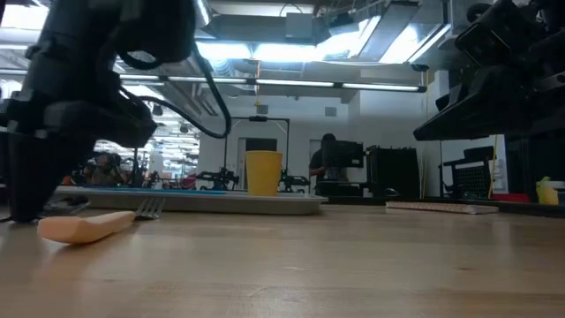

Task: Pick and place plate/cup/fork/spoon on tray
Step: Move the black spoon to the center of the table

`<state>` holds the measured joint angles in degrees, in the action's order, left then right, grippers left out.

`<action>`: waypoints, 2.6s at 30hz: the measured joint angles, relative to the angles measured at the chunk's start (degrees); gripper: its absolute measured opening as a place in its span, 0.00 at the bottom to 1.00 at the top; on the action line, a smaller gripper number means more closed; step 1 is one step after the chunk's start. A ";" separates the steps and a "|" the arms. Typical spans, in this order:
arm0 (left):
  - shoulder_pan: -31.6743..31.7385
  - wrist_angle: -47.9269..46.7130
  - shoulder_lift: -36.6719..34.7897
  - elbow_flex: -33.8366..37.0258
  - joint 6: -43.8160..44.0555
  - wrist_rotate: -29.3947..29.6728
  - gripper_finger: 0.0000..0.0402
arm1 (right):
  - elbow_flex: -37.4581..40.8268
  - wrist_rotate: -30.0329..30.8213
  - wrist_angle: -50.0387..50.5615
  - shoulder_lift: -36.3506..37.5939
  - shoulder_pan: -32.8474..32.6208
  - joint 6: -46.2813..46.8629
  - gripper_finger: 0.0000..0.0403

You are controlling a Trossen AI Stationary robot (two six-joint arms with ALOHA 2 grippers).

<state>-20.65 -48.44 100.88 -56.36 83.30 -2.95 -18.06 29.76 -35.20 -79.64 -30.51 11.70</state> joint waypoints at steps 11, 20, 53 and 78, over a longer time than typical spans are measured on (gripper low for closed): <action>0.15 1.05 -0.11 0.02 -1.37 -3.18 0.00 | 0.00 -0.02 1.11 0.00 -0.01 0.02 0.11; -0.69 2.77 0.15 -0.97 0.51 -4.66 0.00 | 0.00 -0.02 1.09 0.00 0.01 0.02 0.11; 8.21 25.76 -0.18 -1.57 -12.69 2.72 0.00 | -0.02 0.00 3.67 0.00 -0.01 0.22 0.11; -4.60 8.38 -31.97 9.81 -69.63 18.51 0.00 | -0.11 24.84 -9.83 0.00 1.95 7.27 0.11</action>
<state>-25.25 -40.06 68.91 -46.55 13.67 15.56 -18.17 54.60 -45.03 -79.64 -28.56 18.97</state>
